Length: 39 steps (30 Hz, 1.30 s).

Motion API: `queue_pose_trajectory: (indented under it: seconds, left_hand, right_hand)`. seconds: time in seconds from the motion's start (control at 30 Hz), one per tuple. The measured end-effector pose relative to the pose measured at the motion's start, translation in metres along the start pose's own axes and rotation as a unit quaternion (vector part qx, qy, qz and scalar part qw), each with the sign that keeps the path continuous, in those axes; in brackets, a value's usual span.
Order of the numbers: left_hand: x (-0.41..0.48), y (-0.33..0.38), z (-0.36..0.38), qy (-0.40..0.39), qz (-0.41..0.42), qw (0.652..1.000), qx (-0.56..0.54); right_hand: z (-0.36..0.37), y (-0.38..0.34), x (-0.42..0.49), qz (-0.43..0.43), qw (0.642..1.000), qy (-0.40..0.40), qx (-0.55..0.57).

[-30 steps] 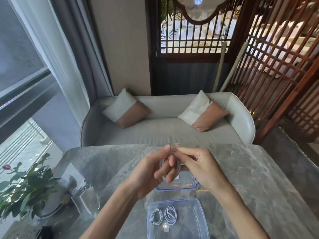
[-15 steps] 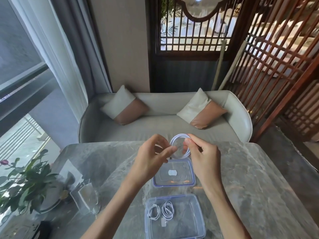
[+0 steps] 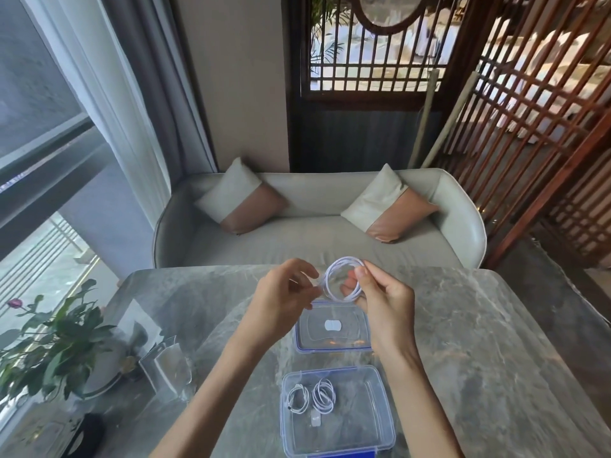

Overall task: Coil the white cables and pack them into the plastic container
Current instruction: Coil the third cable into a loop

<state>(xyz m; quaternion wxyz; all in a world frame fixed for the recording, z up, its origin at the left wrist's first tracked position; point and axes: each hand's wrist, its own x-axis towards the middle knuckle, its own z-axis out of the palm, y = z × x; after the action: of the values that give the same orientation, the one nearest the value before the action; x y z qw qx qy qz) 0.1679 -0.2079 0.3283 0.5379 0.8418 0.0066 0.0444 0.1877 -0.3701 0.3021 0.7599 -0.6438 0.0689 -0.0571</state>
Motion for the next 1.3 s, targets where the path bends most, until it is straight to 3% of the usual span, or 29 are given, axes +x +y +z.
queue_pose_trajectory:
  seconds: [0.1,0.27,0.4,0.53,0.63,0.77,0.97,1.23,1.3]
  left_hand:
    - [-0.001,0.000,0.000,0.010,0.017,0.998,0.055]
    - [-0.011,0.010,0.018,-0.026,-0.022,0.993,-0.114]
    - [-0.017,0.017,0.028,-0.046,-0.044,0.987,-0.149]
    - [-0.017,0.014,0.016,-0.033,-0.135,0.938,-0.317]
    - [-0.018,0.007,0.018,0.042,-0.097,0.971,-0.215]
    - [-0.013,-0.001,0.025,0.044,-0.032,0.998,-0.019]
    - [-0.006,-0.010,0.023,0.042,-0.074,0.996,-0.032]
    - [-0.005,-0.019,0.045,0.153,0.022,0.984,0.087]
    - [-0.002,-0.021,0.047,0.167,0.012,0.981,0.099]
  right_hand:
    - [-0.003,0.000,0.000,-0.022,0.999,0.010,-0.037]
    - [0.011,-0.001,-0.008,-0.105,0.985,0.052,-0.123]
    - [0.016,0.004,-0.017,-0.109,0.981,0.052,-0.150]
    - [0.008,0.007,-0.018,-0.123,0.978,0.055,-0.159]
    - [0.005,0.009,-0.018,-0.121,0.977,0.051,-0.165]
    - [0.005,0.008,-0.016,-0.096,0.990,0.021,-0.102]
    - [0.006,0.015,-0.016,-0.061,0.997,0.012,-0.037]
    - [0.018,0.024,-0.026,-0.096,0.991,0.039,-0.079]
    - [0.020,0.027,-0.028,-0.101,0.990,0.043,-0.090]
